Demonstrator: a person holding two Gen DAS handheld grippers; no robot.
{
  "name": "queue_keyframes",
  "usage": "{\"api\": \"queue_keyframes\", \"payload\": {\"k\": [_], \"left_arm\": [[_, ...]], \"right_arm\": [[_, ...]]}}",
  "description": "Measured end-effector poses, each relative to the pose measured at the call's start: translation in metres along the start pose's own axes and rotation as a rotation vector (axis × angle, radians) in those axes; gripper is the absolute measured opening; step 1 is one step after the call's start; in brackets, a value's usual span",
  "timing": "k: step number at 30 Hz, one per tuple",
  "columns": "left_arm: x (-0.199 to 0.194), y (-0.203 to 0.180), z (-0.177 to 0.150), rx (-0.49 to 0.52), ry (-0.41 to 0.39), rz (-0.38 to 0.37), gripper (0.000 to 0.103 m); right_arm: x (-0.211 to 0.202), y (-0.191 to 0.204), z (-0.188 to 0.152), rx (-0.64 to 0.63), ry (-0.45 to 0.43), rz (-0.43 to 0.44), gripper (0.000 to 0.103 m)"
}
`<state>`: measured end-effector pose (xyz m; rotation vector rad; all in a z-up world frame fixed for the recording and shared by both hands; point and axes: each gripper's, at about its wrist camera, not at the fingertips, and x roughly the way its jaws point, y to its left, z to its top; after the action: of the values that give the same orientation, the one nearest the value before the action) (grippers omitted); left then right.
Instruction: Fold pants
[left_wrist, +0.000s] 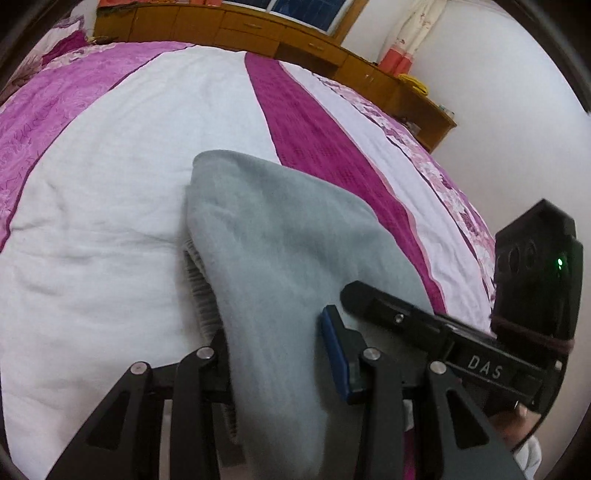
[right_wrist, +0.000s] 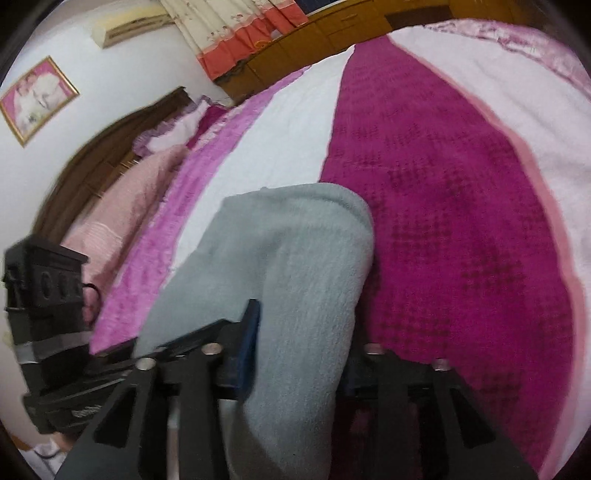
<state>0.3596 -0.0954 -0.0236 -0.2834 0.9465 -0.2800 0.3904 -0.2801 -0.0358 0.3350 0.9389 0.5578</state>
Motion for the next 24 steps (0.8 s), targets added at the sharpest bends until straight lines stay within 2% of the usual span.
{"api": "queue_keyframes", "payload": {"k": [1, 2, 3, 5, 8, 12, 13, 14, 15, 16, 17, 19, 24], "left_arm": [[-0.006, -0.001, -0.001, 0.031, -0.007, 0.049, 0.046], [-0.012, -0.004, -0.001, 0.056, -0.023, 0.095, 0.051], [-0.021, -0.007, -0.001, 0.084, -0.059, 0.14, 0.051], [-0.036, -0.015, 0.002, 0.127, -0.117, 0.183, 0.051], [-0.054, -0.033, 0.007, 0.191, -0.17, 0.195, 0.051], [-0.057, -0.06, 0.008, 0.247, -0.227, 0.213, 0.052], [-0.054, -0.063, 0.007, 0.247, -0.233, 0.228, 0.049], [-0.051, -0.065, 0.006, 0.248, -0.229, 0.236, 0.034], [-0.048, -0.064, 0.004, 0.243, -0.215, 0.239, 0.024], [-0.041, -0.061, 0.002, 0.224, -0.185, 0.226, 0.013], [-0.04, -0.057, 0.0, 0.207, -0.169, 0.21, 0.011], [-0.034, -0.05, -0.006, 0.181, -0.148, 0.203, 0.007], [-0.017, -0.043, -0.017, 0.177, -0.116, 0.205, 0.003]], "right_arm": [[-0.004, -0.002, 0.001, -0.014, 0.004, -0.028, 0.047], [-0.008, -0.001, 0.0, -0.026, 0.006, -0.042, 0.047], [-0.015, 0.0, -0.002, -0.033, 0.001, -0.053, 0.047], [-0.034, -0.001, -0.005, -0.043, -0.024, -0.082, 0.047], [-0.056, 0.007, -0.007, -0.074, -0.074, -0.106, 0.047], [-0.076, 0.022, -0.012, -0.065, -0.148, -0.08, 0.047], [-0.08, 0.026, -0.015, -0.073, -0.155, -0.075, 0.047], [-0.08, 0.031, -0.016, -0.084, -0.161, -0.075, 0.043], [-0.081, 0.036, -0.018, -0.103, -0.17, -0.069, 0.036], [-0.08, 0.04, -0.019, -0.116, -0.175, -0.066, 0.018], [-0.079, 0.044, -0.022, -0.136, -0.18, -0.071, 0.006], [-0.074, 0.048, -0.026, -0.159, -0.173, -0.072, 0.0], [-0.05, 0.043, -0.039, -0.164, -0.119, -0.075, 0.0]]}}
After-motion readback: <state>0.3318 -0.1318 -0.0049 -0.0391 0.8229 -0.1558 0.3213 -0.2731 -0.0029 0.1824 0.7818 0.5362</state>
